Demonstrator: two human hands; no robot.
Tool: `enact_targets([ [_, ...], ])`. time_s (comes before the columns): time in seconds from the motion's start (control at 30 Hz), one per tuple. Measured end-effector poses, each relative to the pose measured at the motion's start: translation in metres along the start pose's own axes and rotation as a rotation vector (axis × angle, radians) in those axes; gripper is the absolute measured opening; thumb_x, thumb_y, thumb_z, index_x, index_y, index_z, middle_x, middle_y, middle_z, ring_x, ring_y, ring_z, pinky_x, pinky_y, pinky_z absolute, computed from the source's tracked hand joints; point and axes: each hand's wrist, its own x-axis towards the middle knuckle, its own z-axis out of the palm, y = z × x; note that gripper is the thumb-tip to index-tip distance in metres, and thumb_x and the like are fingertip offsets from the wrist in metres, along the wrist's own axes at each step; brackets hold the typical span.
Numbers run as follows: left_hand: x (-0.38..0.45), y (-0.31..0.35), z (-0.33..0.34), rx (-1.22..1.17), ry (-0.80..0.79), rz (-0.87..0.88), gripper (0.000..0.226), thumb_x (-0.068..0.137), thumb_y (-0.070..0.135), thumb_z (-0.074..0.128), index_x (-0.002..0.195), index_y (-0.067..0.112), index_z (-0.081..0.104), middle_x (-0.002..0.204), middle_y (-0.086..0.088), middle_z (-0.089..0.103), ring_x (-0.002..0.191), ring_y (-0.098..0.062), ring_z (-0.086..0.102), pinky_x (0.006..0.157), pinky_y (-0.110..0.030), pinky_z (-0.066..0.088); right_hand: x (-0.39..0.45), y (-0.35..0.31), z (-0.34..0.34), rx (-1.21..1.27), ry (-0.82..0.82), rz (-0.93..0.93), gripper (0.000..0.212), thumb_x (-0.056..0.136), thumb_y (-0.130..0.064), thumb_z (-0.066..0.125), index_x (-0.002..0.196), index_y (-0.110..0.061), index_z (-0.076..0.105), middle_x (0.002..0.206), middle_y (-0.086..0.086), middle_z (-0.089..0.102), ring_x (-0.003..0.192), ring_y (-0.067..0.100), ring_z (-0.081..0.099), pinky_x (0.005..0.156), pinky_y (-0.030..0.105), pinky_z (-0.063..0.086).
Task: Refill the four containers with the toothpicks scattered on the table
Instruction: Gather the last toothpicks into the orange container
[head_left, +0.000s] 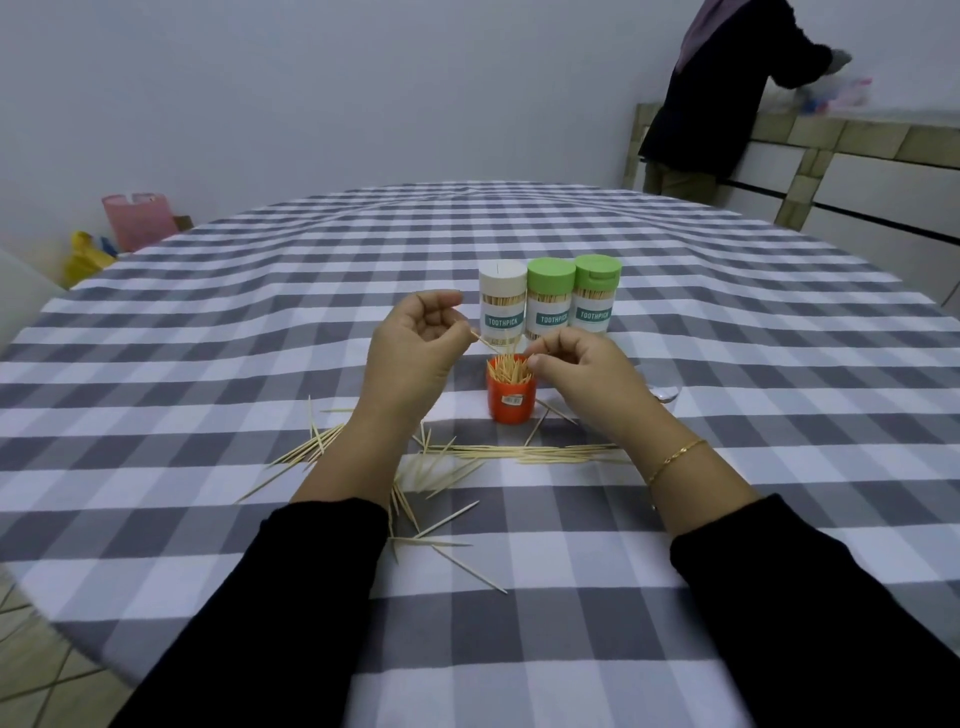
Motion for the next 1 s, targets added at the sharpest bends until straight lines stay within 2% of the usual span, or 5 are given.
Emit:
enact_targets([
  [0.47, -0.005, -0.007, 0.008, 0.429, -0.237, 0.072, 0.023, 0.093, 0.015, 0.062, 0.114, 0.014, 0.071, 0.103, 0.011, 0.063, 0.098, -0.002, 0.059, 0.087, -0.014, 0.048, -0.001, 0.001, 0.001, 0.029, 0.017, -0.007, 0.012, 0.092, -0.013, 0.057, 0.090, -0.023, 0.063, 0.099, 0.002, 0.066, 0.098, 0.018, 0.062, 0.082, 0.026, 0.051],
  [0.57, -0.004, -0.007, 0.009, 0.477, -0.265, 0.064, 0.026, 0.096, 0.019, 0.056, 0.118, 0.018, 0.069, 0.110, 0.010, 0.058, 0.104, -0.005, 0.053, 0.088, -0.018, 0.046, 0.001, 0.003, 0.001, 0.024, 0.019, 0.006, 0.017, 0.093, -0.008, 0.052, 0.099, -0.020, 0.064, 0.104, -0.001, 0.064, 0.101, 0.015, 0.060, 0.082, 0.022, 0.049],
  [0.67, -0.003, -0.006, 0.009, 0.440, -0.219, 0.023, 0.028, 0.098, 0.020, 0.050, 0.120, 0.022, 0.067, 0.113, 0.009, 0.054, 0.107, -0.006, 0.050, 0.082, -0.014, 0.041, 0.003, 0.002, 0.001, 0.004, 0.064, 0.055, 0.032, 0.093, -0.002, 0.044, 0.115, -0.013, 0.063, 0.116, 0.002, 0.063, 0.110, 0.016, 0.057, 0.096, 0.032, 0.048],
  [0.87, -0.002, 0.003, 0.003, 0.445, -0.075, -0.022, 0.029, 0.098, 0.018, 0.048, 0.121, 0.023, 0.067, 0.112, 0.006, 0.060, 0.086, -0.005, 0.053, 0.069, -0.013, 0.041, 0.005, 0.002, 0.002, -0.624, -0.161, 0.146, 0.038, 0.096, -0.009, 0.043, 0.132, -0.014, 0.055, 0.133, 0.007, 0.055, 0.119, 0.023, 0.052, 0.093, 0.026, 0.040],
  [1.0, 0.001, 0.003, -0.002, 0.570, -0.123, -0.135, 0.029, 0.098, 0.022, 0.050, 0.121, 0.020, 0.066, 0.121, 0.003, 0.064, 0.081, -0.001, 0.052, 0.070, -0.015, 0.042, 0.006, 0.000, 0.007, -0.874, -0.220, 0.198, 0.030, 0.095, -0.019, 0.052, 0.122, -0.012, 0.062, 0.123, 0.012, 0.058, 0.109, 0.028, 0.056, 0.093, 0.033, 0.048],
])
